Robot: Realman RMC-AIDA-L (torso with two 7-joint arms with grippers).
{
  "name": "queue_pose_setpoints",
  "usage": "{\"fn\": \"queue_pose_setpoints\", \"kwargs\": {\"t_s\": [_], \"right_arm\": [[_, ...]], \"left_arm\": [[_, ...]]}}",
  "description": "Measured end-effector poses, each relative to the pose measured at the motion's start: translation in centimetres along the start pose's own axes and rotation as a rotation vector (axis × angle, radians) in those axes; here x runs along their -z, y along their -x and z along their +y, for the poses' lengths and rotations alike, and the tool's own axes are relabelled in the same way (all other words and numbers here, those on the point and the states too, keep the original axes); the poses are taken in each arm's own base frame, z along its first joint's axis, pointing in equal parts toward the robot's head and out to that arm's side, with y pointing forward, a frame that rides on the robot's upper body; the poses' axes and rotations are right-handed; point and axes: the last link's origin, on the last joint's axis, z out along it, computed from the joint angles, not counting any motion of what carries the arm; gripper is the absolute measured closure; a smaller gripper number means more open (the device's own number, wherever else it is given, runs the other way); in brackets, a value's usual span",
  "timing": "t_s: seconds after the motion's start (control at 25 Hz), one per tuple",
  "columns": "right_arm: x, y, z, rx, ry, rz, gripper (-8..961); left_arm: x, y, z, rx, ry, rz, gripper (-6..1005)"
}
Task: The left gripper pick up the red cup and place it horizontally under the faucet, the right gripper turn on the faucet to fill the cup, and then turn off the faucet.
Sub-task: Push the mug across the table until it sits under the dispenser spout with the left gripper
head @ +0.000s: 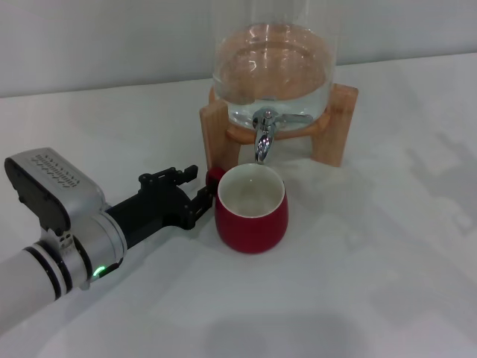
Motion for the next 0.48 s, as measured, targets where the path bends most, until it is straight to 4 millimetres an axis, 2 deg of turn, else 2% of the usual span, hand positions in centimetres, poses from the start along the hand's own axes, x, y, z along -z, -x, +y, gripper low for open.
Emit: {"fn": "queue_pose_setpoints", "kwargs": {"t_s": [0.48], "right_arm": [[-0.16, -0.01, 0.08, -0.001, 0.008, -0.002, 198]], "left_arm": [[0.92, 0.80, -0.40, 0.023, -0.043, 0.006, 562]]}}
